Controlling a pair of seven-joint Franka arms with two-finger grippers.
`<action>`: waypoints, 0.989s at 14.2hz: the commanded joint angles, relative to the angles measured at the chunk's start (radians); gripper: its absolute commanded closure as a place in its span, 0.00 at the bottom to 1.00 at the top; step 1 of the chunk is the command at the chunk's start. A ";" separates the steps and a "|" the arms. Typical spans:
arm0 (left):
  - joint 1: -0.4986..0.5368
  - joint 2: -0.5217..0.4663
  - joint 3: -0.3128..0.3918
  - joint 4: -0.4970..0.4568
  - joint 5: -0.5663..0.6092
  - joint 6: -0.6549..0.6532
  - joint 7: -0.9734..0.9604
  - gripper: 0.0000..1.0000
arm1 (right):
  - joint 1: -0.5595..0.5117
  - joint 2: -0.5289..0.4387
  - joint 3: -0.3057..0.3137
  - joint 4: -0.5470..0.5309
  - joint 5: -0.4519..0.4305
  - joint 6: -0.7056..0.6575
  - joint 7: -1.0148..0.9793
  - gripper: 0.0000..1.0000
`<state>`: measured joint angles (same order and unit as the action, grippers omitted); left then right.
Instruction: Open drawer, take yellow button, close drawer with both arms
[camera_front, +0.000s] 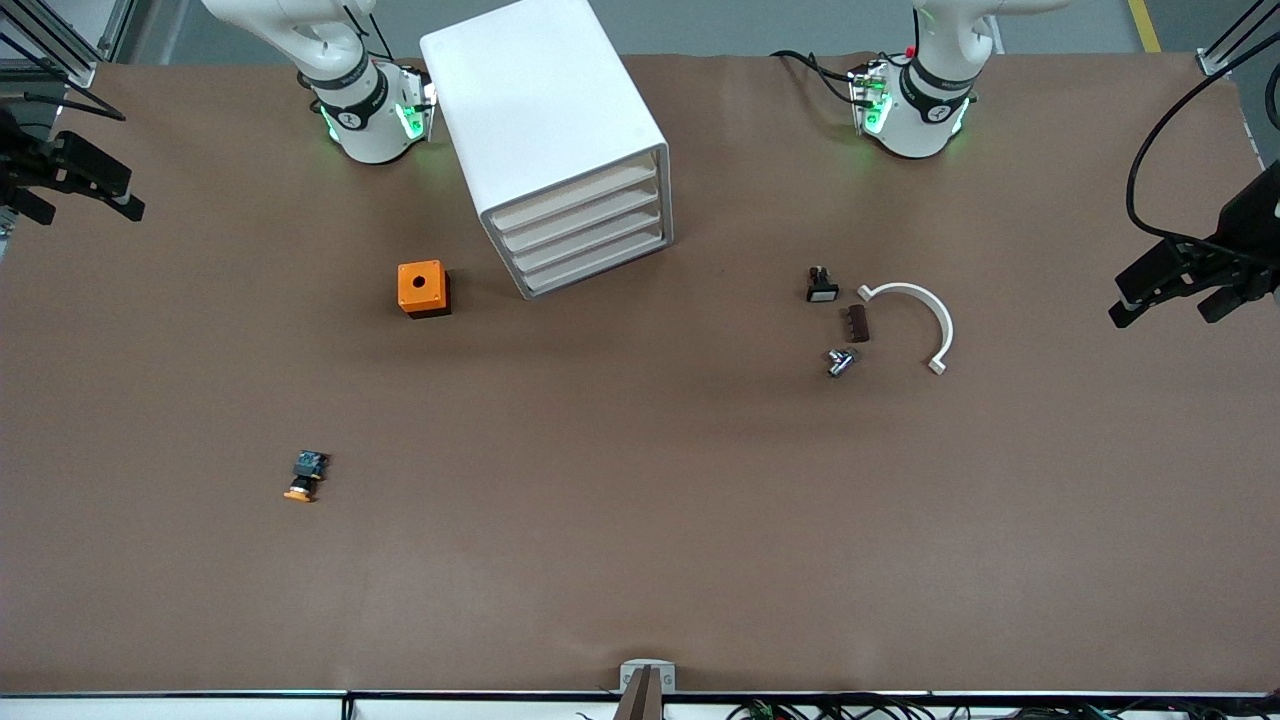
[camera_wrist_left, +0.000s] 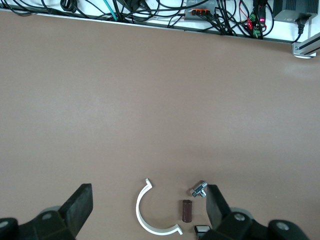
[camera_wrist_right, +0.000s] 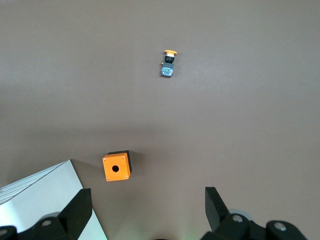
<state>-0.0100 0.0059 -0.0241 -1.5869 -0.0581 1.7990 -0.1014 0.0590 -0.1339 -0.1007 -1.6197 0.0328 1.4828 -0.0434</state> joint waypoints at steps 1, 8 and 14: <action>0.002 0.005 -0.002 0.024 0.023 -0.038 0.017 0.00 | -0.007 0.002 0.001 0.011 0.013 -0.015 -0.004 0.00; -0.004 -0.004 -0.013 0.025 0.024 -0.121 0.016 0.00 | -0.014 0.008 0.001 0.009 0.006 -0.018 -0.001 0.00; -0.004 -0.004 -0.013 0.031 0.023 -0.127 0.011 0.00 | -0.013 0.016 0.003 0.011 0.002 -0.018 -0.003 0.00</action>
<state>-0.0127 0.0054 -0.0334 -1.5714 -0.0578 1.6919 -0.1012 0.0555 -0.1206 -0.1038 -1.6197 0.0327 1.4751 -0.0437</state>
